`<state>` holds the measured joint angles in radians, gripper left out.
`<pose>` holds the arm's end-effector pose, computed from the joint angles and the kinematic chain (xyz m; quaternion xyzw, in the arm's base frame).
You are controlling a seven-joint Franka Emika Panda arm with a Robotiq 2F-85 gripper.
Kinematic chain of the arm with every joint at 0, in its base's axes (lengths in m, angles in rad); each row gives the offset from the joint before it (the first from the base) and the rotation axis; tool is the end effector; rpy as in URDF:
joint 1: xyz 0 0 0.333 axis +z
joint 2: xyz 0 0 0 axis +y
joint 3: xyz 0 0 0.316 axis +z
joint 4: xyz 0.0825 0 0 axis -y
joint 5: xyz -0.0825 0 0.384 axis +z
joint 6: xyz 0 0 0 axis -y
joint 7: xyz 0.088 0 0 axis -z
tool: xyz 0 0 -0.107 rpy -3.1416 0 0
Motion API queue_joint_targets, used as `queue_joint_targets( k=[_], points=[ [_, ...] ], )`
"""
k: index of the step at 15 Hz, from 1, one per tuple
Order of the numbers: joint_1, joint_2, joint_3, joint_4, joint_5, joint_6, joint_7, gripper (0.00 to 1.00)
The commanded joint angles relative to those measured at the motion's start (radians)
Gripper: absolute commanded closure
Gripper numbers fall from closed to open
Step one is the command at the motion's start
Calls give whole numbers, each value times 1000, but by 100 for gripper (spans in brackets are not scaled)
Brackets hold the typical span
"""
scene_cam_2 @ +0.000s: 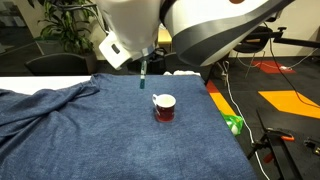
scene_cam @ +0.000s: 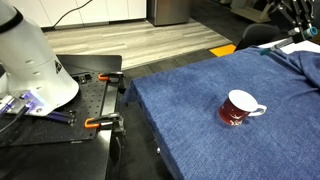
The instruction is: Take the pen out of the cup
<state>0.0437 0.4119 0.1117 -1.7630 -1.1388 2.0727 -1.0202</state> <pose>0.6585 0.0489 0.3479 0.5544 0.7054 -0.2187 0.3837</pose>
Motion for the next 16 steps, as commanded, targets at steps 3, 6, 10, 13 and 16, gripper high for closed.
queue_joint_targets(
  k=[3, 6, 10, 13, 16],
  points=[
    [-51, 7, 6, 64, 96, 165, -385, 94],
    [-48, 35, 7, 111, 171, 184, -579, 94],
    [-19, 38, -14, 108, 211, 186, -635, 77],
    [-8, 68, -12, 135, 230, 192, -672, 77],
    [-46, 89, 22, 126, 293, 312, -730, 94]
  ],
)
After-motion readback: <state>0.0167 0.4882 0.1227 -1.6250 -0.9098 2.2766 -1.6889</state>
